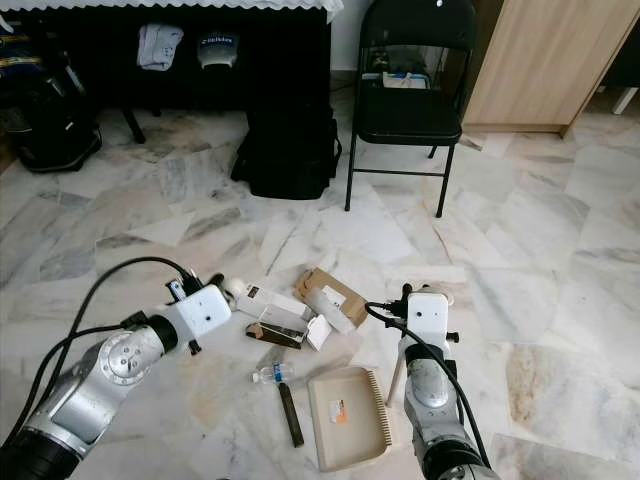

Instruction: Sweep floor

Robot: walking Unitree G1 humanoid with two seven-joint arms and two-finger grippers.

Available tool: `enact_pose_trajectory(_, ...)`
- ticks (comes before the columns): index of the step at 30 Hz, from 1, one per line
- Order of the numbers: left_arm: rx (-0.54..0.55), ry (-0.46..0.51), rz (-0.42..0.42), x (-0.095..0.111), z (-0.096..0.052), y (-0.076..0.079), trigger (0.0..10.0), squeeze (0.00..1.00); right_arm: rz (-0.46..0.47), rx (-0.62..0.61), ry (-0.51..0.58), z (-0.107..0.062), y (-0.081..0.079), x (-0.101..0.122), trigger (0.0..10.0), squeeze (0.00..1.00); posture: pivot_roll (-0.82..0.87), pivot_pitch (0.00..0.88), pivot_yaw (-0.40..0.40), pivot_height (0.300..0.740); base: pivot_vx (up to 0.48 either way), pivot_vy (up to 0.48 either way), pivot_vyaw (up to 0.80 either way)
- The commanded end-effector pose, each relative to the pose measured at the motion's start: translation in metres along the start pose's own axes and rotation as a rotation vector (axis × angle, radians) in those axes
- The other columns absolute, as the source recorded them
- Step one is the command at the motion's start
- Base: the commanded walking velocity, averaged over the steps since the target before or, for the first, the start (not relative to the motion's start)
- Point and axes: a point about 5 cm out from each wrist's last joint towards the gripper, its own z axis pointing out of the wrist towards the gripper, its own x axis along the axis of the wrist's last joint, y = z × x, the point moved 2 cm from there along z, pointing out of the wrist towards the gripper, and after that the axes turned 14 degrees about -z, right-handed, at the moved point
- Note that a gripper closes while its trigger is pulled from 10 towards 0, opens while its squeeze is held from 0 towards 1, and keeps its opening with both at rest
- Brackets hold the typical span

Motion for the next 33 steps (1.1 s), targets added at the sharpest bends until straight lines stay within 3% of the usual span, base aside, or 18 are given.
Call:
enact_pose_trajectory(1,-0.025,-0.012,0.05,-0.001,-0.004,-0.002,10.0,0.0,-0.04,0.014,-0.082,-0.007,0.004,-0.019,10.0,0.0,0.11,0.112,-0.004,0.74,0.0,0.0,0.0)
enact_pose_trajectory(4,0.013,0.023,-0.058,0.003,-0.004,-0.007,10.0,0.0,-0.04,0.016,-0.083,-0.007,0.004,-0.019,10.0,0.0,0.11,0.105,-0.005,0.74,0.0,0.0,0.0)
enact_pose_trajectory(7,0.017,0.021,-0.084,0.004,-0.004,-0.009,10.0,0.0,-0.04,0.017,-0.083,-0.007,0.004,-0.019,10.0,0.0,0.11,0.104,-0.005,0.74,0.0,0.0,0.0)
enact_pose_trajectory(10,0.023,-0.012,-0.172,-0.001,-0.004,-0.01,10.0,0.0,-0.04,0.019,-0.084,-0.006,0.004,-0.019,10.0,0.0,0.11,0.102,-0.006,0.74,0.0,0.0,0.0)
enact_pose_trajectory(12,0.164,-0.035,-0.265,-0.006,-0.001,-0.023,10.0,0.0,-0.04,0.018,-0.084,-0.006,0.004,-0.019,10.0,0.0,0.11,0.102,-0.006,0.74,0.0,0.0,0.0)
enact_pose_trajectory(17,0.303,-0.066,-0.418,-0.018,0.0,-0.03,10.0,0.0,-0.04,0.019,-0.084,-0.005,0.004,-0.018,10.0,0.0,0.11,0.104,-0.008,0.74,0.0,0.0,0.0)
enact_pose_trajectory(22,0.318,-0.086,-0.433,-0.023,-0.001,-0.027,10.0,0.0,-0.04,0.02,-0.084,-0.005,0.004,-0.018,10.0,0.0,0.11,0.108,-0.008,0.74,0.0,0.0,0.0)
enact_pose_trajectory(28,0.256,-0.103,-0.418,-0.022,0.001,-0.018,10.0,0.0,-0.04,0.02,-0.086,-0.006,0.004,-0.019,10.0,0.0,0.11,0.111,-0.008,0.74,0.0,0.0,0.0)
enact_pose_trajectory(33,0.124,-0.154,-0.414,-0.024,0.004,0.003,10.0,0.0,-0.038,0.019,-0.088,-0.006,0.004,-0.019,10.0,0.0,0.11,0.112,-0.006,0.74,0.0,0.0,0.0)
